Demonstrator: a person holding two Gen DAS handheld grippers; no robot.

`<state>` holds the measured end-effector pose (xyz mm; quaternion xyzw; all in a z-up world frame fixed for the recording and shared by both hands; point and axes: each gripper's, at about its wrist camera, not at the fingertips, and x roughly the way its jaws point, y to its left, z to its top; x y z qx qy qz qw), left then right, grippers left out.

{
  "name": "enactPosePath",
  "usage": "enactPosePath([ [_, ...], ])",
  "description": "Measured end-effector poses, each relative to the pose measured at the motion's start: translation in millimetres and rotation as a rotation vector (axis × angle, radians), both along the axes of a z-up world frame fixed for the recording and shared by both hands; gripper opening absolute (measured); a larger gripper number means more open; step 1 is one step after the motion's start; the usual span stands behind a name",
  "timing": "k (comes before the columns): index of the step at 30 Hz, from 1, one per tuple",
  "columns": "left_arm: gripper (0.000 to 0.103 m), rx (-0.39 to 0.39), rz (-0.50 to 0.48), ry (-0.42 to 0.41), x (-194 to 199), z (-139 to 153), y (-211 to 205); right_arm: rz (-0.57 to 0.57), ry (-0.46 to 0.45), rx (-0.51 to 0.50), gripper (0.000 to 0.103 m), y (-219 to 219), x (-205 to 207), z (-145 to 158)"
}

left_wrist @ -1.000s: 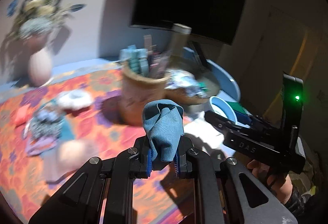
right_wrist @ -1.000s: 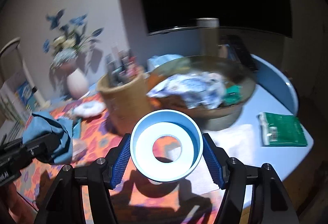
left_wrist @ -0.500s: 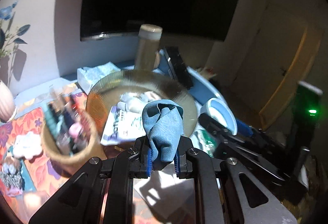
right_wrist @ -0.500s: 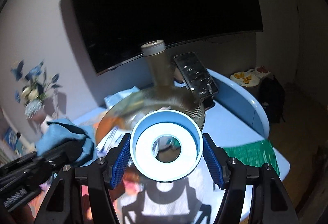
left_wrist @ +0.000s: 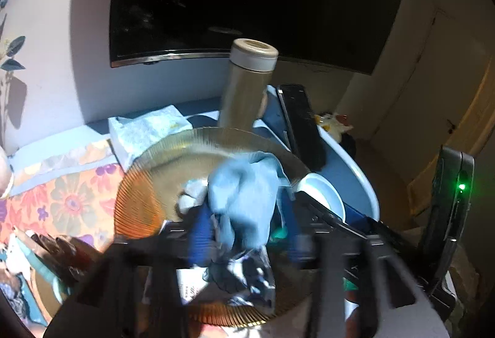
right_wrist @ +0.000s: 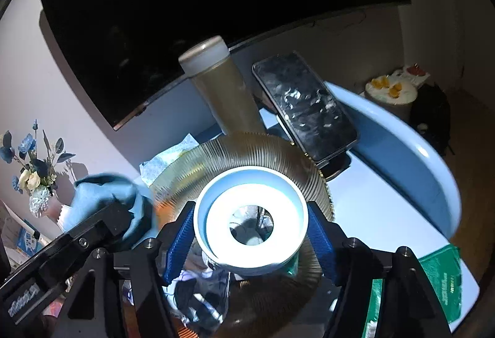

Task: Organize soft objects
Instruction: 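Carry cloth and lid to the glass bowl and release both, then move both open tools back toward the desk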

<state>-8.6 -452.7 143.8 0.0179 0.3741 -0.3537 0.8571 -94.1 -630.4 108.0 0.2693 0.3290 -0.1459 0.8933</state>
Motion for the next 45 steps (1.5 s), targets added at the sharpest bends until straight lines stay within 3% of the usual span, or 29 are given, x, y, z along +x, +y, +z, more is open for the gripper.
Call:
enactPosePath([
  [1,0.067,-0.013,-0.007,-0.011,0,0,0,0.004,0.0,0.011,0.068,-2,0,-3],
  [8,0.067,-0.035,-0.042,-0.012,-12,4,7,-0.016,-0.005,0.018,0.068,-1,-26,-1],
  [12,0.067,-0.029,-0.045,-0.042,-30,13,18,-0.017,-0.001,-0.029,0.068,11,-45,10],
  [22,0.068,-0.02,-0.015,-0.115,-92,42,97,0.026,-0.014,-0.116,0.07,67,-89,42],
  [25,0.068,0.059,0.062,-0.122,-98,41,128,0.067,-0.045,-0.121,0.07,92,-99,50],
  [37,0.068,0.033,0.428,-0.017,-67,8,333,0.35,-0.03,-0.184,0.071,233,-74,41],
  [45,0.068,0.002,0.563,0.067,-50,-32,426,0.531,0.033,-0.218,0.071,318,-43,20],
])
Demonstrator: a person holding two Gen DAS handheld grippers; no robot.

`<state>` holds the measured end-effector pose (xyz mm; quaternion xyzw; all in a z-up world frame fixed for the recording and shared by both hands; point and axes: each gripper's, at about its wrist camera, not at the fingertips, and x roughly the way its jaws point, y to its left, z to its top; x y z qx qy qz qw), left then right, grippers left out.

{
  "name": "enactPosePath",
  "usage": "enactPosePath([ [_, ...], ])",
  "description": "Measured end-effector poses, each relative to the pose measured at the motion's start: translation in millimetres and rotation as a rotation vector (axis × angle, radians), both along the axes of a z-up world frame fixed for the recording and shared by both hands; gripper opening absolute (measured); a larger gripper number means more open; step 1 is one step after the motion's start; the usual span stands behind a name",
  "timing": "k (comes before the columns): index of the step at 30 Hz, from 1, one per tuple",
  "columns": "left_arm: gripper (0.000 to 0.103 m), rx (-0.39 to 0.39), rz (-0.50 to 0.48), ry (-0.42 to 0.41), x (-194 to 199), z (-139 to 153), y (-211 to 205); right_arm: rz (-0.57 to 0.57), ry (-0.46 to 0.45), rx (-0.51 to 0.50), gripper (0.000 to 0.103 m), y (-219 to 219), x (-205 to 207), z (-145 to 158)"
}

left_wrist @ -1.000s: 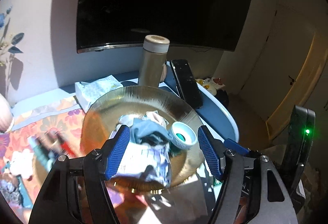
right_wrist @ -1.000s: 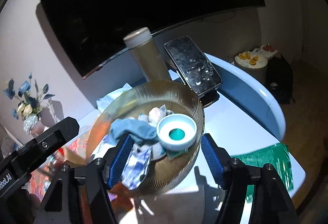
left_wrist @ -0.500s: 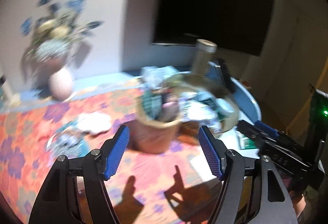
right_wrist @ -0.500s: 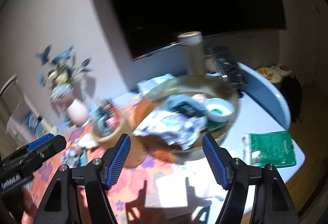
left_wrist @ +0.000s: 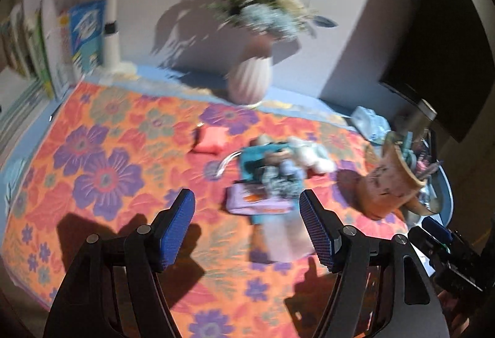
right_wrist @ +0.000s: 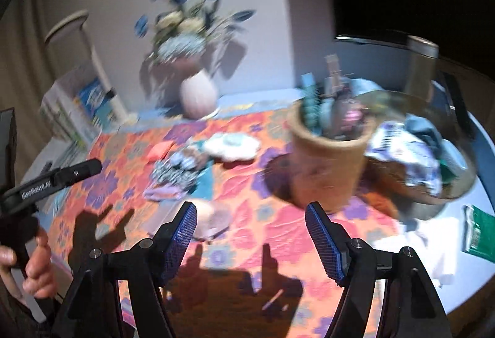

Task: Organize soft objects
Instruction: 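Move both open tools back toward the desk, then grasp the purple wipes pack with left tool while right tool grasps the clear bag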

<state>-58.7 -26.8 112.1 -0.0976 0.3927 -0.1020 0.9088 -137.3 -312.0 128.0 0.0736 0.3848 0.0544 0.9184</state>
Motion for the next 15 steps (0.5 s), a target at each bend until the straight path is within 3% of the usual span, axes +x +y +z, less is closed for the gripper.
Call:
enactPosePath([
  [5,0.068,-0.023,-0.008,0.041,13,-36,16,0.099,0.044,0.02,0.071,30,18,-24],
  [8,0.068,-0.05,-0.061,0.066,24,-56,16,0.176,0.06,0.047,0.073,46,25,-39],
  [11,0.068,-0.043,-0.103,0.087,35,-65,10,0.215,0.071,0.001,0.086,63,31,-52],
  [15,0.068,-0.002,-0.197,0.103,50,-72,-4,0.251,0.08,-0.107,0.086,78,36,-68],
])
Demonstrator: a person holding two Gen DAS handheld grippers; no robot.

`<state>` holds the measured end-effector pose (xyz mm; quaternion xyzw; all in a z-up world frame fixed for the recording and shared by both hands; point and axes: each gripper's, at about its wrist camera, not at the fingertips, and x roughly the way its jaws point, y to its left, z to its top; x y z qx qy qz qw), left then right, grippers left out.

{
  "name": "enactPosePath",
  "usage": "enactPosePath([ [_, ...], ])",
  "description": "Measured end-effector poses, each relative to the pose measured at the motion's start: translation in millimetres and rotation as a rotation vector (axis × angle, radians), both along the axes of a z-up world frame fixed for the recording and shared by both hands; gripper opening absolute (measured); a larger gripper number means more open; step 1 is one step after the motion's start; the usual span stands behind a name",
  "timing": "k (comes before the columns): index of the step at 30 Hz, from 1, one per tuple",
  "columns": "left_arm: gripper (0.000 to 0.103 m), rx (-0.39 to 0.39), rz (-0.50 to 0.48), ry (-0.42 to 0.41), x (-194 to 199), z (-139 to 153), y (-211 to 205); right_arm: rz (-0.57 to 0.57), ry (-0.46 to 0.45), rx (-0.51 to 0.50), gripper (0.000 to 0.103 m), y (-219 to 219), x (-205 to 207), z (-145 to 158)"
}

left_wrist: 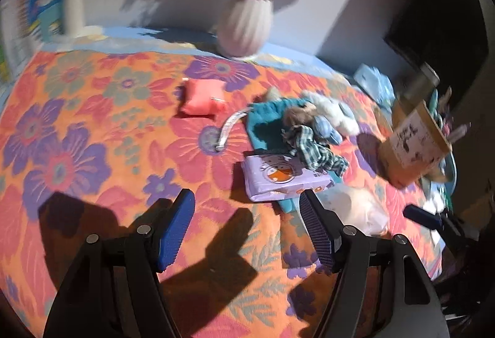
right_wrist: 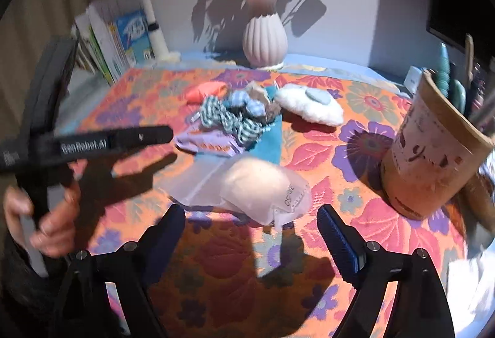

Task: Organize soft objects
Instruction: 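Grasp the purple wipes pack with left tool while right tool grasps the clear bag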

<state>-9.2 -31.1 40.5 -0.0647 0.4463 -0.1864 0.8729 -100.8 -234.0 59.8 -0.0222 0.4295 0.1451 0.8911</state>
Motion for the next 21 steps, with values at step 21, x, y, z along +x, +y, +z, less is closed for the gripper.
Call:
enactPosePath([
  [21,0.076,0.155,-0.334,-0.017,46,-24,-54,0.269,0.1,-0.027,0.087,17,59,-42],
])
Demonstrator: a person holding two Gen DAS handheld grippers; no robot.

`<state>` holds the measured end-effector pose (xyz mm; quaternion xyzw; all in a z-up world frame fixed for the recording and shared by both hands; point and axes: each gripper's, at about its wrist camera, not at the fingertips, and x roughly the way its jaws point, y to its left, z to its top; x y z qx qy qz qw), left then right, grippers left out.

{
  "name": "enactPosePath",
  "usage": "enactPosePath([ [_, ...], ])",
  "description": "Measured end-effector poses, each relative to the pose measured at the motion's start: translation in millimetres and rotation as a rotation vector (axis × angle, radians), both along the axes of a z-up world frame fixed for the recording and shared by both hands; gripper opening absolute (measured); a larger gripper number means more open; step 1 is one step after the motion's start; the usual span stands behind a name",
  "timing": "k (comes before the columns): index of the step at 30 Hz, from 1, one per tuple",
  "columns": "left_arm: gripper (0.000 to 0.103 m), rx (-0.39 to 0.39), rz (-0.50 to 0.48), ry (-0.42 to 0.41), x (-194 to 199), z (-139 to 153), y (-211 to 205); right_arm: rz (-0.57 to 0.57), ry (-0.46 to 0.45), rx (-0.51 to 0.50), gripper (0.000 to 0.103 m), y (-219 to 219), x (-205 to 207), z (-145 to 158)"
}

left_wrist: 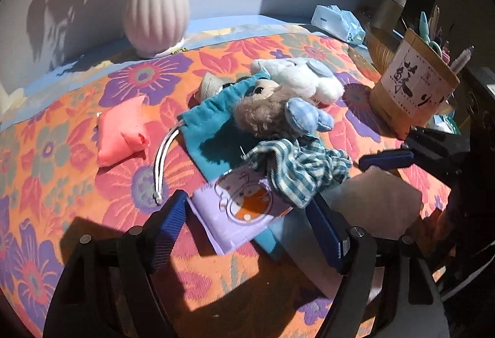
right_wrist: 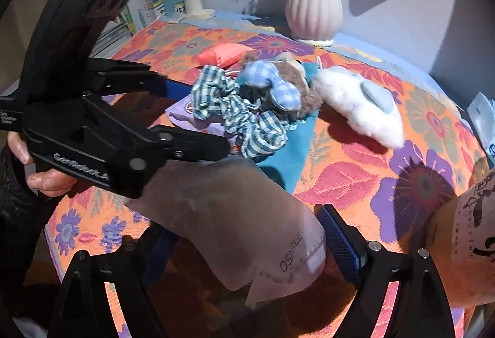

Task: Organize soft objects
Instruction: 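Grasp the purple wipes pack with left tool while right tool grasps the clear bag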

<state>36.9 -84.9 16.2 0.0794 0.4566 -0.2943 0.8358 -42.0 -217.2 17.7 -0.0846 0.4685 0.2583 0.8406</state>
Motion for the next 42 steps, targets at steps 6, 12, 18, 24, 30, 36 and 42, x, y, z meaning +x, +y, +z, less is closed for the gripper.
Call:
enactPosePath([
  [6,0.07,-0.042,0.017,-0.013,0,6,3,0.008,-0.016,0.036,0.076,-2,-8,3],
  [12,0.053,-0.056,0.076,-0.037,-16,12,17,0.0,-0.031,0.066,0.058,-4,-23,8],
  [18,0.053,-0.096,0.189,-0.047,-40,18,49,-0.041,-0.06,0.113,0.053,-15,-41,18],
  [24,0.053,-0.079,0.319,-0.046,-65,15,76,-0.096,-0.077,0.048,0.053,-29,-63,22],
  [30,0.073,-0.067,0.214,0.039,-88,2,71,0.002,-0.018,0.02,0.087,-20,-85,13],
  [36,0.084,0.026,0.171,-0.028,-96,10,65,0.013,-0.008,-0.005,0.088,-17,-85,6],
  [42,0.084,0.03,0.151,-0.049,-75,10,53,-0.014,0.028,0.064,0.091,-16,-65,-1],
])
